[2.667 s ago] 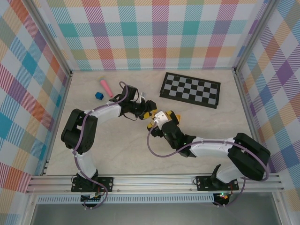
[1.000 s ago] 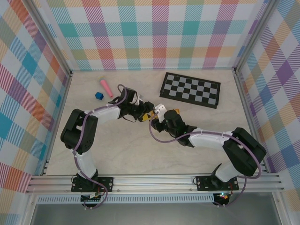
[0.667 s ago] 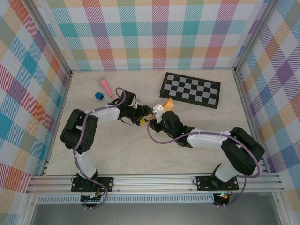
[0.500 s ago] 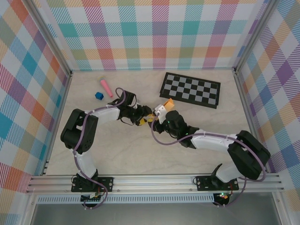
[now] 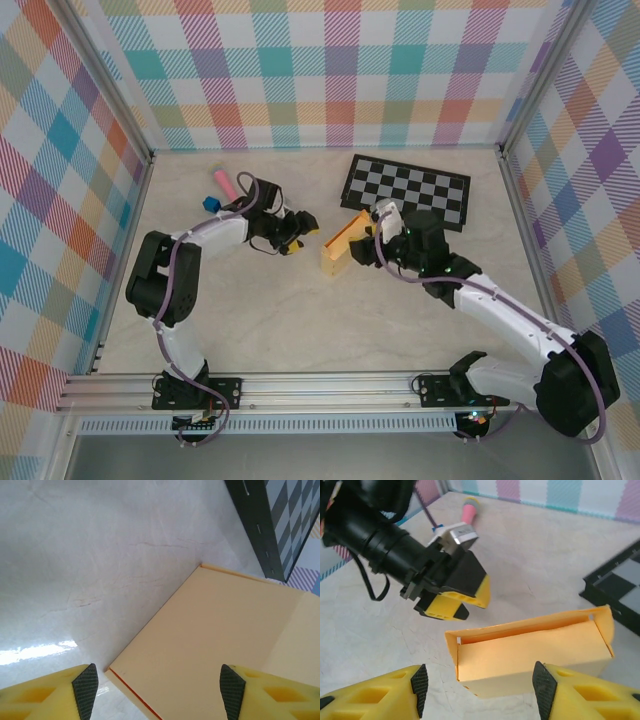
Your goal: Fold the paper box
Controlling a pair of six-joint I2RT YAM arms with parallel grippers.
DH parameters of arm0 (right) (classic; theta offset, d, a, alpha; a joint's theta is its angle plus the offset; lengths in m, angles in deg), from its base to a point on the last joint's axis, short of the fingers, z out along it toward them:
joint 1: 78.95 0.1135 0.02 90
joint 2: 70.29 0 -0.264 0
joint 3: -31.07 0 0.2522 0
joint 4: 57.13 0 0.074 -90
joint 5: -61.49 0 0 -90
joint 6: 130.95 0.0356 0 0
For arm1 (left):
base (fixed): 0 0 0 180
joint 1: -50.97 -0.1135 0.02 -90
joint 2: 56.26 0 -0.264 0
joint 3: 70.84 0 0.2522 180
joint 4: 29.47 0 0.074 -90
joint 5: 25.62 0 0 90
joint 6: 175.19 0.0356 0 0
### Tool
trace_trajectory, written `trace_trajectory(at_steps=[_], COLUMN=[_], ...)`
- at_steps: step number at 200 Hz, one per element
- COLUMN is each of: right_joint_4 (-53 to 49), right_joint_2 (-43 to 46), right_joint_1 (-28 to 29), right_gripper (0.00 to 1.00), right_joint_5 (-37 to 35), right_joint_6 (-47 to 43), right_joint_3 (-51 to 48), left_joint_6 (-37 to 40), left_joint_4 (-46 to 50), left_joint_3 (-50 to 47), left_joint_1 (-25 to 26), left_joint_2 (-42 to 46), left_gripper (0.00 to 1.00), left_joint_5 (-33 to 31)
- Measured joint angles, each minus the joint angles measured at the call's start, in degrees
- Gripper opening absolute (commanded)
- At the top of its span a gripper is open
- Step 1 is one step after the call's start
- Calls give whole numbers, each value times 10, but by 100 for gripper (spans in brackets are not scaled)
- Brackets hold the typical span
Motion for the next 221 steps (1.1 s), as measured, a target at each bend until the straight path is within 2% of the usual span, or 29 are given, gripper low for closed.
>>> trace_trajectory(at_steps=[24,53,83,100,124,160,199,221], right_joint_4=[-65,-106,-162,-165,-132,-126,-116,-123], right_joint_2=[-29,-49,-53,-76,-133,-216,-273,-317], right_joint_1=[-19,-30,-81,-115,-120,-129,-169,-170], right_gripper=[50,57,84,90,100,100,95,92], right_joint_5=[9,39,76,103,139,162,173,176], right_joint_6=[122,252,420,511,611,654,683,684], right_joint_3=[54,50,45,47,57,141,182,212], left_joint_6=[24,57,93,109,125,146,167,173], left_joint_4=[17,49,78,93,107,127,148,155], left_joint_3=[16,45,71,79,83,83,83,87], left_joint_1=[-3,-4,-3,-2,8,31,38,41], left_joint_2=[0,0,0,0,0,0,0,0], left_gripper=[70,71,72,72,72,72,72,72], left_joint_5=[2,13,31,37,41,41,38,34])
